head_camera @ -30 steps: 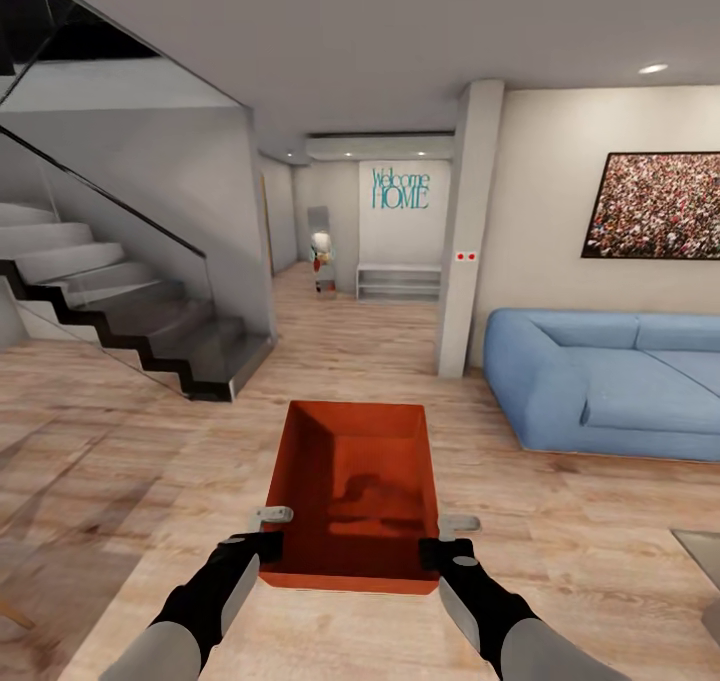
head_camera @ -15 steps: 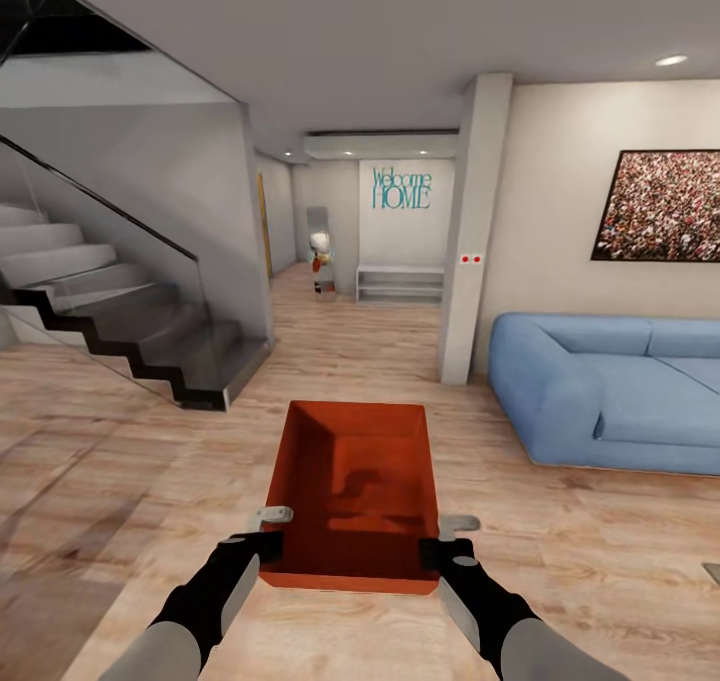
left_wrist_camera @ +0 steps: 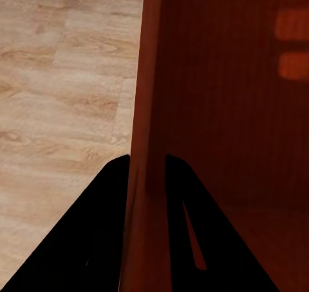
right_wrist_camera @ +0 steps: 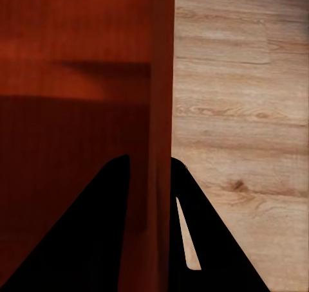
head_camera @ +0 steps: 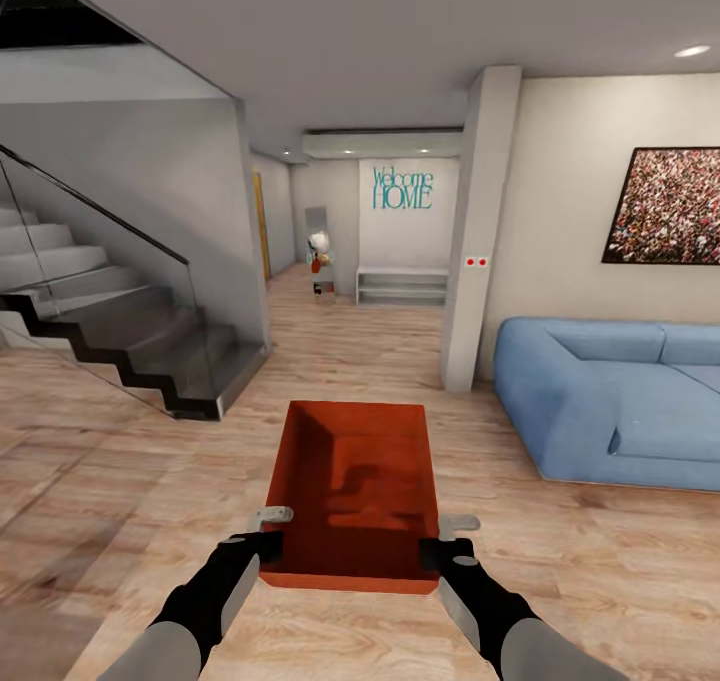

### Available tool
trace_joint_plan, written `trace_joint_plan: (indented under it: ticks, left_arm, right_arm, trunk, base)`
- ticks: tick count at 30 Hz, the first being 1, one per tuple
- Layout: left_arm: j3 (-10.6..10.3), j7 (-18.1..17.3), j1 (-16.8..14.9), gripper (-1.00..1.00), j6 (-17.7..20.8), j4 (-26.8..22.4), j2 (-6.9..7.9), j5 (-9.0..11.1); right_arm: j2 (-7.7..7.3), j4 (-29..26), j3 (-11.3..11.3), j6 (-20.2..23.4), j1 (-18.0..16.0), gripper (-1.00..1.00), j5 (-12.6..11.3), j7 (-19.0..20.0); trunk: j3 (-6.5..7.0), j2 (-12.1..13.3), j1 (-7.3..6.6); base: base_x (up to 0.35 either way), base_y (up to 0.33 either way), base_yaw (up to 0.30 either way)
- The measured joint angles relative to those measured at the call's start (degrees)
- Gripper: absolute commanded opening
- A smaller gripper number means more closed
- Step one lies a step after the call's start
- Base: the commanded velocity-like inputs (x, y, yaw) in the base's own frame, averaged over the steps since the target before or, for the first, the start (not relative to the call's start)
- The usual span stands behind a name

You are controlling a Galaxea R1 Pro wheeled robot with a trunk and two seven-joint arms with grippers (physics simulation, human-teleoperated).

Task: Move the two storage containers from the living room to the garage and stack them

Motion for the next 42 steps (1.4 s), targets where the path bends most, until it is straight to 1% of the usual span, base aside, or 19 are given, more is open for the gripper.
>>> trace_joint_plan:
  ticks: [26, 32, 34, 42]
  left_arm:
    - [0.14, -0.13, -0.01, -1.00, -0.02, -0.16, 0.00, -0.15]
    - [0.07, 0.19, 0.00, -1.00, 0.01, -0.16, -0.17, -0.12]
    - [0.12, -0.07, 0.00, -1.00, 0.00, -0.15, 0.00, -0.11]
    - [0.03, -0.03, 0.00, -1.00, 0.00, -0.21, 0.00, -0.07]
  right_arm:
    - [-0.01, -0.22, 0.20, -0.03, 0.01, -1.00, -0.22, -0.15]
    - [-0.15, -0.18, 0.05, -0.02, 0.00, -1.00, -0.10, 0.14]
    - [0.03, -0.17, 0.08, -0.02, 0.00, -1.00, -0.10, -0.15]
    - [0.01, -0.20, -0.02, -0.03, 0.00, -1.00, 0.02, -0.07]
  trunk:
    - [0.00, 0.00, 0.00]
    - [0.00, 0.00, 0.00]
    - [0.00, 0.00, 0.00]
    - [0.00, 0.00, 0.00]
  base:
    - [0.323, 0.000, 0.001]
    - [0.323, 0.000, 0.147]
    - [0.323, 0.000, 0.052]
    - [0.323, 0.000, 0.008]
